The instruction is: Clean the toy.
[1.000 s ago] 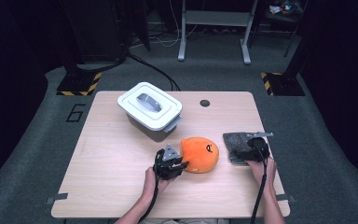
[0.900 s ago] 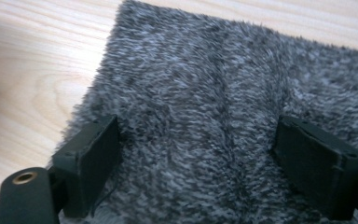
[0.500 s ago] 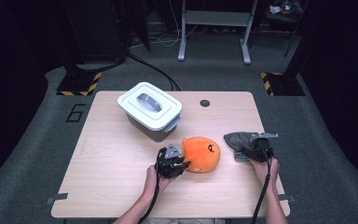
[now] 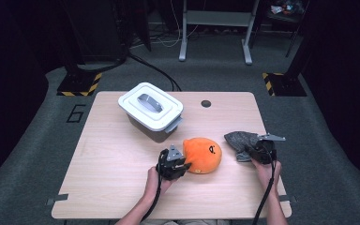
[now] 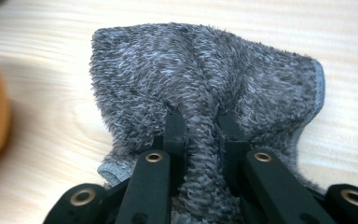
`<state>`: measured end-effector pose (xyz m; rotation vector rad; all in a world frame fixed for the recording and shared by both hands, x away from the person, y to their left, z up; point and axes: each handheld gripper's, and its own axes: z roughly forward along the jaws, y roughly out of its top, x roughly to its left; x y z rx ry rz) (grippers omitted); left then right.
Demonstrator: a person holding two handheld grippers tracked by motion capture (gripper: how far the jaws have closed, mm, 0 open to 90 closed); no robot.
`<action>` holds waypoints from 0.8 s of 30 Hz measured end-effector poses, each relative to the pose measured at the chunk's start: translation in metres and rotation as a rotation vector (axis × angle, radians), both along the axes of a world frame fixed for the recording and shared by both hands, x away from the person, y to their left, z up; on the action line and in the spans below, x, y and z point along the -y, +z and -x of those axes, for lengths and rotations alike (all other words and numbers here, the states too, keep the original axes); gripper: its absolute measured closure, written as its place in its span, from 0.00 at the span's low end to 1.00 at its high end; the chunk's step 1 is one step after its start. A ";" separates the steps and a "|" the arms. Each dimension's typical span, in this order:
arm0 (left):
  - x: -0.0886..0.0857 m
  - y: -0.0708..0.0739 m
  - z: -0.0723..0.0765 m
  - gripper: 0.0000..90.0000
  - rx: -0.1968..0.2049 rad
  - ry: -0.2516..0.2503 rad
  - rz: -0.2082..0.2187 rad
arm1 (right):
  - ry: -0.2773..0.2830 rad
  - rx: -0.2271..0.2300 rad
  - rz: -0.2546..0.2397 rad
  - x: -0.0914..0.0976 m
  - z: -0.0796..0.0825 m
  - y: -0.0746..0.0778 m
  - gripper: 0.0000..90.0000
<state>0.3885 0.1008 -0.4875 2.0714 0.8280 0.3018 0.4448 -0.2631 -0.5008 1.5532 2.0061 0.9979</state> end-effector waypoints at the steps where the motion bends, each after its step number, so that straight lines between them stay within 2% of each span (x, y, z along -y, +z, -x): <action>1: 0.000 0.001 0.000 0.80 0.005 -0.001 -0.005 | 0.012 0.012 0.000 -0.003 0.004 0.005 0.86; 5: 0.000 0.001 0.000 0.80 0.003 -0.001 -0.004 | 0.026 0.027 -0.014 -0.004 0.009 0.011 0.86; 9: 0.001 0.002 -0.001 0.80 0.002 0.002 -0.002 | 0.038 0.047 -0.070 -0.002 0.017 0.021 0.86; 13: 0.002 0.002 -0.003 0.80 -0.005 0.000 0.004 | 0.066 0.061 -0.054 -0.008 0.024 0.033 0.86; 15: 0.004 0.003 -0.004 0.80 -0.005 -0.003 -0.006 | 0.088 0.086 -0.058 -0.014 0.030 0.045 0.86; 19: 0.006 0.001 -0.003 0.80 -0.005 0.006 0.009 | 0.129 0.105 -0.045 -0.024 0.036 0.053 0.86; 20: 0.006 0.002 -0.004 0.80 -0.007 0.004 0.001 | 0.141 0.117 -0.040 -0.028 0.037 0.055 0.86; 24: 0.008 0.003 -0.004 0.80 -0.010 0.006 -0.005 | 0.158 0.132 -0.057 -0.034 0.041 0.062 0.86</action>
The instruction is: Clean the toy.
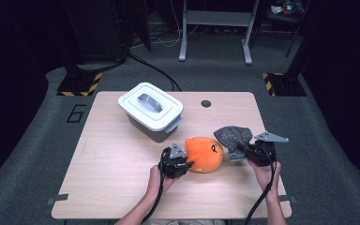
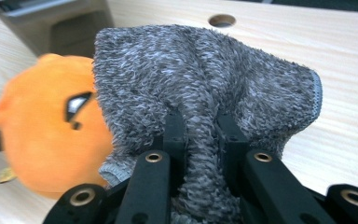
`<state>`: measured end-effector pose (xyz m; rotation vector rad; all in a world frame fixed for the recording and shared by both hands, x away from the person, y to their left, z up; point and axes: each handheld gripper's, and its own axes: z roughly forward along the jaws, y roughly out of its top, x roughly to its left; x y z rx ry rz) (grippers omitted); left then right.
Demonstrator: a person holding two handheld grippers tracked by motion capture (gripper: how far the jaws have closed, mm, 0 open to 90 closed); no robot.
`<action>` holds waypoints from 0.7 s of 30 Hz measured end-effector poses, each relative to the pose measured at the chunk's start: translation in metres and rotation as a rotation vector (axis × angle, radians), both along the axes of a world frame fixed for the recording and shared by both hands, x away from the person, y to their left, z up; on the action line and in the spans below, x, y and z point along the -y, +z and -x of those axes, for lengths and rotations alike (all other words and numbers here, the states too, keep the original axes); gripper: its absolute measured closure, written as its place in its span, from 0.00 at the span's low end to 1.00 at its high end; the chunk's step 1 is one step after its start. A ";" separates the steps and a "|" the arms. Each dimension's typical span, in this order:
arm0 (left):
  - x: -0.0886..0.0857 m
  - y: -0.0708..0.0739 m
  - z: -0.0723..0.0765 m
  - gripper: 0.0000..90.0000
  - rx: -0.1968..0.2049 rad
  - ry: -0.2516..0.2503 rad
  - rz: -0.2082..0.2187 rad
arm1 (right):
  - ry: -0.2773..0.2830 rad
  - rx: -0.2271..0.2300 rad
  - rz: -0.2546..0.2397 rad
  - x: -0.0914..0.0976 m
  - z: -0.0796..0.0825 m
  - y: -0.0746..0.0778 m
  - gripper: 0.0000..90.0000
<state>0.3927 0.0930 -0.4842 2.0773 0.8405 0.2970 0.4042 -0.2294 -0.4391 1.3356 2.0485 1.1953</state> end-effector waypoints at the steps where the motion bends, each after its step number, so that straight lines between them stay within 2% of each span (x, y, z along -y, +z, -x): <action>1: 0.000 -0.001 0.001 0.80 0.005 0.001 0.003 | 0.006 0.003 -0.005 -0.001 0.001 0.001 0.86; 5: 0.000 0.000 -0.001 0.80 -0.003 0.000 -0.004 | 0.034 0.020 -0.004 -0.008 0.004 0.005 0.86; 9: 0.001 0.003 -0.001 0.80 -0.004 0.000 -0.018 | 0.055 0.024 -0.028 -0.016 0.006 0.015 0.86; 17: 0.001 0.003 -0.004 0.80 -0.007 0.004 -0.009 | 0.133 0.039 0.001 -0.044 0.014 0.023 0.86; 21: 0.003 0.006 -0.004 0.81 -0.002 0.006 -0.013 | 0.170 0.025 0.009 -0.060 0.010 0.024 0.86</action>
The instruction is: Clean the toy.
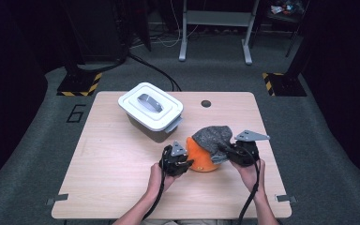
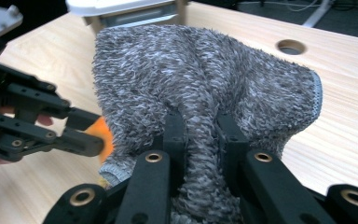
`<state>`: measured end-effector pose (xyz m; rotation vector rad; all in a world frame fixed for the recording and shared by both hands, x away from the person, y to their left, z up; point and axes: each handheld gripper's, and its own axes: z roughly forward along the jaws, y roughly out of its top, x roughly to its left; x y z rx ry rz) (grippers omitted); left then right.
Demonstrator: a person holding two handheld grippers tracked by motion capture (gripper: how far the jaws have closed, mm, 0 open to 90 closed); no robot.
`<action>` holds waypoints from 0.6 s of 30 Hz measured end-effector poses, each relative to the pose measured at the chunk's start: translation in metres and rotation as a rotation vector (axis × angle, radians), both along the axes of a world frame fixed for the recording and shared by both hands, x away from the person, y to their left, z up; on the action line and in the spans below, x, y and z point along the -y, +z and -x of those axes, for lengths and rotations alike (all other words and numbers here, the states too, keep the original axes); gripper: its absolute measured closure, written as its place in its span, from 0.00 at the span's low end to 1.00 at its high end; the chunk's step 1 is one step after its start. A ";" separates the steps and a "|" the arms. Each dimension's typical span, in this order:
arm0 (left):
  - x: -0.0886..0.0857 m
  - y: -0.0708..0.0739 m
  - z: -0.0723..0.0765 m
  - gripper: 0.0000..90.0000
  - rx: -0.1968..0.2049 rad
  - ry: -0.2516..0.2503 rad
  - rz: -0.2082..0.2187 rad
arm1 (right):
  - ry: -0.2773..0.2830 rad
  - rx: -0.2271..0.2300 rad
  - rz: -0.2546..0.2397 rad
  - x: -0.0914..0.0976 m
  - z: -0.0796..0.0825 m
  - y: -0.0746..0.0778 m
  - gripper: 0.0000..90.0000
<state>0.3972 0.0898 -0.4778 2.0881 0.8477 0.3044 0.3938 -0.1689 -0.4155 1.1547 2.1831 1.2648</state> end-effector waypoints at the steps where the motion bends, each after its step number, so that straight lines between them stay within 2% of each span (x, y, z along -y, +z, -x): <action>1: 0.001 0.001 0.001 0.81 0.004 0.001 0.005 | 0.011 -0.002 0.009 -0.005 0.000 0.000 0.86; 3: 0.004 0.001 0.002 0.82 0.015 0.000 0.001 | 0.026 -0.006 0.028 -0.015 -0.001 -0.003 0.86; 5: 0.008 0.002 0.003 0.82 0.039 -0.013 -0.022 | 0.034 -0.005 0.049 -0.021 -0.002 -0.006 0.86; 9: 0.011 0.004 0.004 0.84 0.045 -0.017 -0.025 | 0.032 -0.017 0.102 -0.029 -0.005 -0.017 0.86; 11: 0.012 0.004 0.002 0.85 0.050 -0.015 -0.029 | 0.024 -0.007 0.134 -0.032 -0.006 -0.021 0.85; 12: 0.012 0.004 0.002 0.85 0.049 -0.014 -0.026 | 0.023 -0.010 0.137 -0.032 -0.006 -0.021 0.85; 16: 0.013 0.001 0.007 0.88 0.063 -0.030 -0.028 | 0.020 0.017 0.076 -0.030 -0.004 -0.020 0.85; 17: 0.013 0.002 0.007 0.88 0.073 -0.036 -0.042 | 0.028 0.026 0.075 -0.032 -0.002 -0.019 0.85; 18: 0.014 0.002 0.008 0.88 0.080 -0.034 -0.037 | 0.031 0.026 0.075 -0.034 -0.001 -0.018 0.85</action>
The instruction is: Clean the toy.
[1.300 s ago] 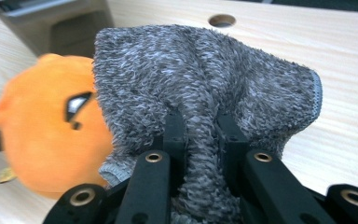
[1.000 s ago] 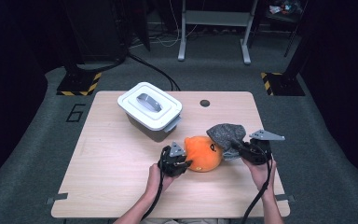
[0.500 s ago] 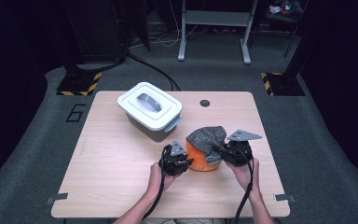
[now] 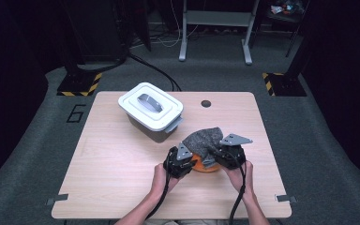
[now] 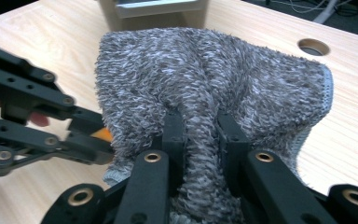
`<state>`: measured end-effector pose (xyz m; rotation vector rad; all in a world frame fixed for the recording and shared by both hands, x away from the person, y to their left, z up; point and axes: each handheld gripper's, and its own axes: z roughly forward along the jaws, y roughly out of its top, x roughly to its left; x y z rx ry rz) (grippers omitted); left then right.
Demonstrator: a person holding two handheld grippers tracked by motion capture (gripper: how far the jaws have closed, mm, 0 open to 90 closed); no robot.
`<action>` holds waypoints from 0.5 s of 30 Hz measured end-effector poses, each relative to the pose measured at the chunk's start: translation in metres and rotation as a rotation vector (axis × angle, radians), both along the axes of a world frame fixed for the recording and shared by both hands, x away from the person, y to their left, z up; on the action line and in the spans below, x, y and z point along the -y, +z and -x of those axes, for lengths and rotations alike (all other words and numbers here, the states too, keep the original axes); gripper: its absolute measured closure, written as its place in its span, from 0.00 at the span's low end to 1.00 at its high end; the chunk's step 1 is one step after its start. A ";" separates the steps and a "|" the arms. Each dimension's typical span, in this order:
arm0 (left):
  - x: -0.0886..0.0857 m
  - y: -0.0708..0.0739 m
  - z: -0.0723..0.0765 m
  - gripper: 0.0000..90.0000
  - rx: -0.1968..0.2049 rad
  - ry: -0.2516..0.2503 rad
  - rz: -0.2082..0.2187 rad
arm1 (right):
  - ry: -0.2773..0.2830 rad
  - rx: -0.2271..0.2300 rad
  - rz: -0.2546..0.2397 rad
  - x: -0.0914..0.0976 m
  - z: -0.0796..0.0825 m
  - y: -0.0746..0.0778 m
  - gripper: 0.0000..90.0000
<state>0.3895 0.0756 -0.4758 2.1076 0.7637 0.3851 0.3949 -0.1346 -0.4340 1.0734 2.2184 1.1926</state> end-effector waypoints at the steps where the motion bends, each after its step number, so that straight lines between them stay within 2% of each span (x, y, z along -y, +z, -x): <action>1: 0.000 0.000 0.000 0.88 0.000 -0.002 -0.003 | 0.007 0.002 0.006 -0.003 0.001 -0.001 0.85; 3: 0.000 0.000 -0.001 0.89 -0.002 0.005 0.008 | 0.005 0.000 0.039 -0.007 -0.002 -0.005 0.86; 6: -0.001 -0.002 0.000 0.90 -0.008 0.014 0.024 | -0.002 0.002 0.057 -0.007 -0.004 -0.005 0.86; 9: 0.000 -0.004 0.000 0.90 -0.005 0.009 0.018 | -0.022 0.008 0.075 -0.005 -0.001 -0.006 0.86; 12: -0.002 -0.004 0.001 0.90 -0.002 0.012 0.018 | -0.051 0.012 0.092 0.003 -0.001 -0.006 0.86; 15: -0.003 -0.007 0.003 0.90 -0.005 0.019 0.029 | -0.092 0.006 0.078 0.017 0.000 -0.009 0.86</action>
